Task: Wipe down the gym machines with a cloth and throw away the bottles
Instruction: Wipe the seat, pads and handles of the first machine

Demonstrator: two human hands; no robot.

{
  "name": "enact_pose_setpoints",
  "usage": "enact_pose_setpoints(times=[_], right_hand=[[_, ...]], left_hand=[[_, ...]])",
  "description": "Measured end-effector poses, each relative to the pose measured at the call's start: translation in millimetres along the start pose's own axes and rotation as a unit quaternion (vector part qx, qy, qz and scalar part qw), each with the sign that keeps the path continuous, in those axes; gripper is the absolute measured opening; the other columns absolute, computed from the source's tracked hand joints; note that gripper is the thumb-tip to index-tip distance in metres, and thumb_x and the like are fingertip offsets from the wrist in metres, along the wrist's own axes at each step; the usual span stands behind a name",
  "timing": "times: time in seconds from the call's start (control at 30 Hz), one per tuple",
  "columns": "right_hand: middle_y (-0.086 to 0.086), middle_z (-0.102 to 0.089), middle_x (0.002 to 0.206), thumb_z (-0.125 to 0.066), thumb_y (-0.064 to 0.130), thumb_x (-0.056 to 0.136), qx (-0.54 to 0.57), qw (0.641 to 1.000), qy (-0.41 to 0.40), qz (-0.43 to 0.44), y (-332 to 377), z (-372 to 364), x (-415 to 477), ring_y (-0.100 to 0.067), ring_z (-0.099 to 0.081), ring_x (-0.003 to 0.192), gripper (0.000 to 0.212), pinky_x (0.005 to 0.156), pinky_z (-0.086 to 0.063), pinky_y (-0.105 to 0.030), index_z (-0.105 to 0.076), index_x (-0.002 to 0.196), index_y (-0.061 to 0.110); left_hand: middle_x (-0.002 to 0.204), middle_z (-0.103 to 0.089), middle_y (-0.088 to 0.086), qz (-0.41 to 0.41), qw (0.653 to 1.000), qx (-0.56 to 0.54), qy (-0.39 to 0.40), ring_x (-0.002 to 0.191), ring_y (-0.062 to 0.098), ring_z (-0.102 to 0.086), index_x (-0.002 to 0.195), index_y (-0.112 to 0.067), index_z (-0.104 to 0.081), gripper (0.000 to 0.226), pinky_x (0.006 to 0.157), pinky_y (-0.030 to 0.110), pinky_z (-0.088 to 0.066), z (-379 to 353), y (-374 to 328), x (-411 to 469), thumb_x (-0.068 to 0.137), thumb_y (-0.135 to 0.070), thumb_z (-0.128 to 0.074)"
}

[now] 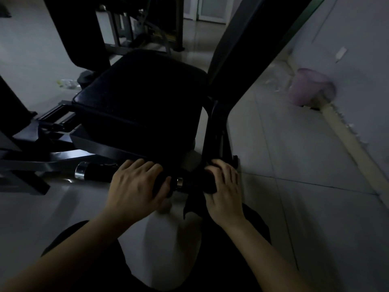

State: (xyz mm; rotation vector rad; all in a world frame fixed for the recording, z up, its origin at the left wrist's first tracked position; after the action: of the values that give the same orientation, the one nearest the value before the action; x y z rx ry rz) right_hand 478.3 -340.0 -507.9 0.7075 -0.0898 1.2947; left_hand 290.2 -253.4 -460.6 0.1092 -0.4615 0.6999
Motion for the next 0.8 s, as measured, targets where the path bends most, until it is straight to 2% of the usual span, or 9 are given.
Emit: enact_pose_setpoints(times=[0.1, 0.2, 0.3, 0.37, 0.43, 0.53, 0.6, 0.67, 0.8], right_hand=[[-0.01, -0.04, 0.146, -0.044, 0.039, 0.099, 0.1, 0.976, -0.047, -0.185, -1, -12, -6, -0.025, -0.037, 0.138, 0.053, 0.114, -0.036, -0.042, -0.042, 0.142, 0.008], [-0.018, -0.039, 0.15, -0.034, 0.048, 0.098, 0.091, 0.967, -0.024, -0.235, 5, -21, -7, -0.03, -0.034, 0.14, 0.071, 0.117, -0.032, -0.041, -0.032, 0.15, -0.001], [-0.017, -0.038, 0.147, -0.048, 0.03, 0.102, 0.156, 0.942, 0.01, -0.296, -12, -19, 8, -0.032, -0.042, 0.131, 0.057, 0.104, -0.04, -0.036, -0.03, 0.148, 0.002], [-0.018, -0.042, 0.144, -0.049, 0.028, 0.102, 0.234, 0.901, 0.032, -0.363, -30, -23, 35, -0.036, -0.048, 0.127, 0.055, 0.097, -0.044, -0.036, -0.028, 0.146, 0.003], [-0.02, -0.045, 0.144, -0.044, 0.029, 0.104, 0.283, 0.851, 0.029, -0.441, -47, -29, 62, -0.036, -0.048, 0.128, 0.057, 0.094, -0.04, -0.033, -0.023, 0.149, 0.002], [-0.018, -0.038, 0.151, -0.031, 0.024, 0.107, 0.381, 0.76, -0.019, -0.526, -64, -36, 96, -0.033, -0.042, 0.134, 0.05, 0.108, -0.033, -0.036, -0.023, 0.152, 0.003], [-0.024, -0.039, 0.148, -0.032, 0.016, 0.105, 0.374, 0.759, -0.053, -0.53, -73, -34, 111, -0.035, -0.043, 0.132, 0.045, 0.107, -0.035, -0.039, -0.029, 0.146, -0.002], [-0.021, -0.038, 0.151, -0.028, 0.02, 0.107, 0.365, 0.752, -0.048, -0.546, -77, -37, 116, -0.034, -0.042, 0.135, 0.046, 0.11, -0.032, -0.038, -0.03, 0.148, -0.001], [-0.02, -0.055, 0.136, -0.045, 0.016, 0.102, 0.292, 0.817, 0.049, -0.495, -61, -25, 104, -0.035, -0.054, 0.124, 0.04, 0.093, -0.046, -0.035, -0.048, 0.137, -0.004]], left_hand=[[0.073, -0.061, -0.004, 0.01, 1.0, 0.006, 0.003, 0.071, 0.021, -0.059, 0.082, -0.021, -0.063, 0.037, 0.07, 0.036, -0.042, -1, -1, 3, 0.098, -0.047, -0.042], [0.071, -0.057, -0.003, -0.027, 1.0, -0.003, 0.008, 0.066, 0.021, -0.058, 0.079, -0.02, -0.06, 0.036, 0.068, 0.035, -0.043, 0, -2, 11, 0.098, -0.045, -0.044], [0.075, -0.058, -0.003, -0.058, 0.998, 0.003, 0.01, 0.067, 0.02, -0.058, 0.083, -0.019, -0.063, 0.03, 0.067, 0.035, -0.046, 3, -5, 22, 0.096, -0.042, -0.049], [0.074, -0.055, -0.005, -0.074, 0.997, -0.01, 0.025, 0.067, 0.018, -0.056, 0.079, -0.021, -0.06, 0.03, 0.062, 0.031, -0.044, 1, -6, 29, 0.095, -0.044, -0.049], [0.073, -0.051, -0.008, -0.066, 0.996, -0.038, 0.043, 0.068, 0.015, -0.054, 0.074, -0.025, -0.052, 0.03, 0.056, 0.028, -0.038, -3, -3, 32, 0.092, -0.048, -0.046], [0.076, -0.048, -0.01, -0.044, 0.996, -0.059, 0.048, 0.072, 0.013, -0.052, 0.075, -0.03, -0.044, 0.027, 0.057, 0.026, -0.035, -6, -1, 30, 0.091, -0.051, -0.044], [0.078, -0.048, -0.011, -0.047, 0.997, -0.049, 0.045, 0.074, 0.012, -0.051, 0.078, -0.031, -0.043, 0.025, 0.059, 0.025, -0.037, -7, -3, 28, 0.093, -0.051, -0.043], [0.078, -0.047, -0.011, -0.046, 0.997, -0.04, 0.044, 0.075, 0.012, -0.051, 0.079, -0.032, -0.038, 0.024, 0.059, 0.025, -0.035, -7, -3, 28, 0.093, -0.051, -0.042], [0.079, -0.046, -0.011, -0.049, 0.996, -0.036, 0.058, 0.076, 0.012, -0.051, 0.08, -0.033, -0.038, 0.023, 0.06, 0.025, -0.036, -10, -5, 28, 0.094, -0.052, -0.039]])
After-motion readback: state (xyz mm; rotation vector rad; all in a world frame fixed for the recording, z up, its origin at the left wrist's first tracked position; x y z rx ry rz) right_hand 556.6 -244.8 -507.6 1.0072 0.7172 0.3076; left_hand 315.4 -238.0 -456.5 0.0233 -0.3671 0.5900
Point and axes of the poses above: each hand's wrist, its own x-axis towards the middle knuckle, its own z-axis out of the back of the hand, y = z × x, the point moved 7 cm from there along x, towards the middle knuckle
